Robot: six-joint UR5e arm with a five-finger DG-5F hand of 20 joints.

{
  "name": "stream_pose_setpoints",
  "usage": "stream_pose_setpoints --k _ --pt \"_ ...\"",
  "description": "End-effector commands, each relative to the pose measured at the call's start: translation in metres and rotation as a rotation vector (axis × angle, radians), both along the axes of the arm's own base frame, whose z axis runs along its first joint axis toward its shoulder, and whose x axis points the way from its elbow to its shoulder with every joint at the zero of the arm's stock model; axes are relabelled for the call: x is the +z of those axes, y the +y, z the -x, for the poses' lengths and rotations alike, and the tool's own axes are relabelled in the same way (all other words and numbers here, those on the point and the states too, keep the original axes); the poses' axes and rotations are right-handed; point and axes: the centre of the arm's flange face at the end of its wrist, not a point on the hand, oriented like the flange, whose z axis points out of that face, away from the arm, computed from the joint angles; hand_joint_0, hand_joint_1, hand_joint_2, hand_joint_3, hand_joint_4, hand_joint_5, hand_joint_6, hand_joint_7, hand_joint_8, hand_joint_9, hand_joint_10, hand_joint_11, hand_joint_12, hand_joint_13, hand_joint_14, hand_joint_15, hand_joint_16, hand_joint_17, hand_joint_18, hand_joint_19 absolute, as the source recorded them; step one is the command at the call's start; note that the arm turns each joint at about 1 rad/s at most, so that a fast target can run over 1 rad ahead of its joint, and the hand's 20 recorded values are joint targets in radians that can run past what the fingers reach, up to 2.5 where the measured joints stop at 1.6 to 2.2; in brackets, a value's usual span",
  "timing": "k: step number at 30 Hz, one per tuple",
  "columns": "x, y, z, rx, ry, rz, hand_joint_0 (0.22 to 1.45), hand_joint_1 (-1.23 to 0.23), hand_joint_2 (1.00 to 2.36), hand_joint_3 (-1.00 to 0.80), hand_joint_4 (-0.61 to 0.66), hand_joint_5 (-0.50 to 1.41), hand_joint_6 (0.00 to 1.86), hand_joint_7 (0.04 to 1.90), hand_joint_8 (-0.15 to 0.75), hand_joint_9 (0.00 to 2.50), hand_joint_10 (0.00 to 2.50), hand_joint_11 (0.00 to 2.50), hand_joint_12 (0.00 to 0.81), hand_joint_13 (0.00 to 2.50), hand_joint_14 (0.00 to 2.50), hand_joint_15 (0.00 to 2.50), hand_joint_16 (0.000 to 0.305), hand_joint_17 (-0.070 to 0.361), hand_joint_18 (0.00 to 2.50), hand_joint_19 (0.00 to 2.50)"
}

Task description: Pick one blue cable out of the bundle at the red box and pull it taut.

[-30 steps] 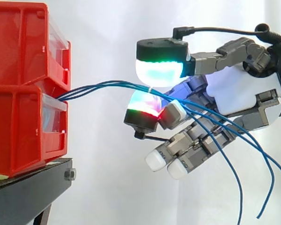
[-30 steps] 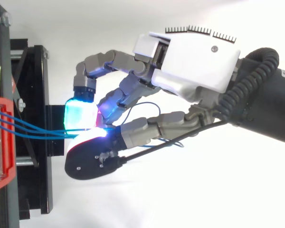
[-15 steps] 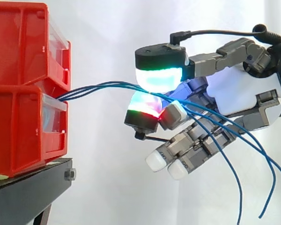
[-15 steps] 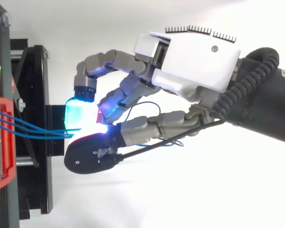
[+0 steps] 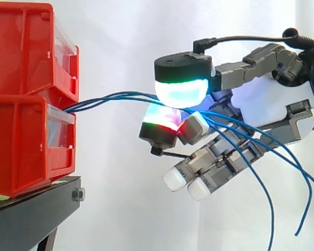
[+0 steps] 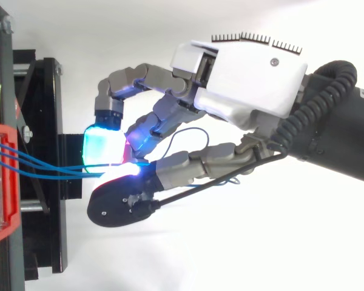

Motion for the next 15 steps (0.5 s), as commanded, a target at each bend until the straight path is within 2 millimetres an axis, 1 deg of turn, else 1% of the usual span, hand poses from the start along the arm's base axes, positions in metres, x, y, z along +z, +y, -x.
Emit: stream_pose_setpoints --k 1,4,6,9,12,15 --pt "-0.0003 0.0000 -0.0003 0.000 0.000 0.000 0.72 -0.90 1.01 -0.37 0.22 -0.20 0.91 1.38 0.299 0.95 0.02 1.11 0.428 0.70 0.01 0.33 0.057 0.129 0.67 0.28" --pt "0.0000 -0.0001 0.0004 0.000 0.001 0.000 0.71 -0.90 1.01 -0.39 0.22 -0.20 0.91 1.32 0.298 0.95 0.02 1.12 0.428 0.70 0.01 0.34 0.057 0.128 0.66 0.29" --pt "-0.0011 0.0000 0.0001 0.000 0.003 0.001 0.65 -0.92 1.00 -0.49 0.23 -0.21 0.90 1.32 0.299 0.94 0.02 1.11 0.427 0.69 0.01 0.35 0.057 0.129 0.64 0.30" --pt "0.0007 0.0000 0.0002 0.000 0.000 0.000 0.58 -0.89 1.00 -0.50 0.23 -0.21 0.89 1.32 0.304 0.93 0.02 1.13 0.433 0.67 0.01 0.35 0.059 0.132 0.62 0.32" --pt "-0.0004 0.0000 -0.0001 0.000 0.001 0.000 0.53 -0.84 1.00 -0.50 0.24 -0.20 0.89 1.31 0.313 0.93 0.02 1.11 0.444 0.67 0.01 0.36 0.061 0.138 0.61 0.33" --pt "-0.0004 0.0000 -0.0001 0.000 0.001 0.000 0.53 -0.81 1.00 -0.50 0.25 -0.20 0.89 1.32 0.322 0.95 0.02 1.11 0.445 0.67 0.01 0.36 0.062 0.140 0.62 0.34"
